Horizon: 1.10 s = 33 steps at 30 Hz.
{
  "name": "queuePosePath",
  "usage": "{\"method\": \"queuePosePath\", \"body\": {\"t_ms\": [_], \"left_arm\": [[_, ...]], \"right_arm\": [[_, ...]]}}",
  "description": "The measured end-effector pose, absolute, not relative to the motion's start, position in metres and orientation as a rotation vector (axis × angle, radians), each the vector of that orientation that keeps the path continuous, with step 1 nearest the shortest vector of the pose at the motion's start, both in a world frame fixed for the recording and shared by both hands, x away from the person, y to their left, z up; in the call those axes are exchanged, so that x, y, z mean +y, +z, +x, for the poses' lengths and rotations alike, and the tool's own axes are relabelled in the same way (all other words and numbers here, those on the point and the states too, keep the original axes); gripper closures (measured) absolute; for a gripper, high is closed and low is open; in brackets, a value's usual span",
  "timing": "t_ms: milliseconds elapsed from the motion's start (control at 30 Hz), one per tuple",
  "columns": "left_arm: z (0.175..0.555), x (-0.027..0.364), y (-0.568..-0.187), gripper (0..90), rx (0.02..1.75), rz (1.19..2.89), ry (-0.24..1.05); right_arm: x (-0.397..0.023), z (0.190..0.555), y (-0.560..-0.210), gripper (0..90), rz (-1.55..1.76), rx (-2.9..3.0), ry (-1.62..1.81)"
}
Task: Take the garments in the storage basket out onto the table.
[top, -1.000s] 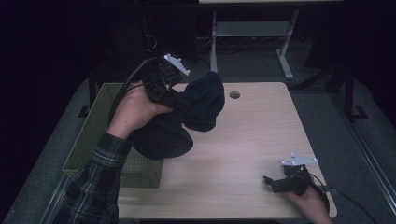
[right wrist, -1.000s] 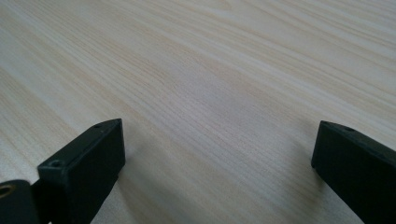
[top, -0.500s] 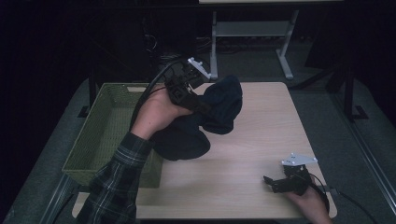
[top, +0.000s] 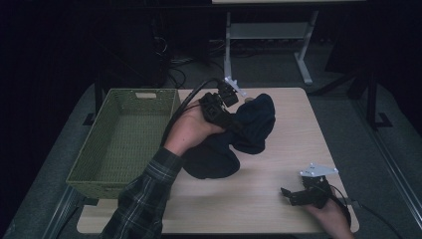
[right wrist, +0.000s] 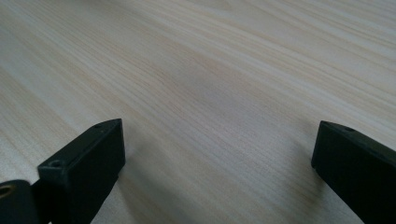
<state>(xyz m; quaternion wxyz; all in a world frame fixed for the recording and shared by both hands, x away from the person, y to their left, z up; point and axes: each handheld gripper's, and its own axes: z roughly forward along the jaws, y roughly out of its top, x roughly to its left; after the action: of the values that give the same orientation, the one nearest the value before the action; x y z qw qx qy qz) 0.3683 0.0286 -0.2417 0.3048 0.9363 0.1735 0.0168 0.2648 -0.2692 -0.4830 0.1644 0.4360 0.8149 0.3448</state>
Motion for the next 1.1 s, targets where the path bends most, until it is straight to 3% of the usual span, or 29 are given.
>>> {"method": "queuePosePath", "body": {"t_ms": [600, 1100], "left_arm": [[0.364, -0.021, -0.283, 78.5, 0.380, 2.482, -0.102], [0.377, -0.034, -0.328, 78.5, 0.408, 2.466, -0.196]], "right_arm": [[-0.269, 0.265, -0.483, 2.1, 1.240, 2.324, 0.983], [-0.269, 0.265, -0.483, 2.1, 1.235, 2.325, 0.984]]}}
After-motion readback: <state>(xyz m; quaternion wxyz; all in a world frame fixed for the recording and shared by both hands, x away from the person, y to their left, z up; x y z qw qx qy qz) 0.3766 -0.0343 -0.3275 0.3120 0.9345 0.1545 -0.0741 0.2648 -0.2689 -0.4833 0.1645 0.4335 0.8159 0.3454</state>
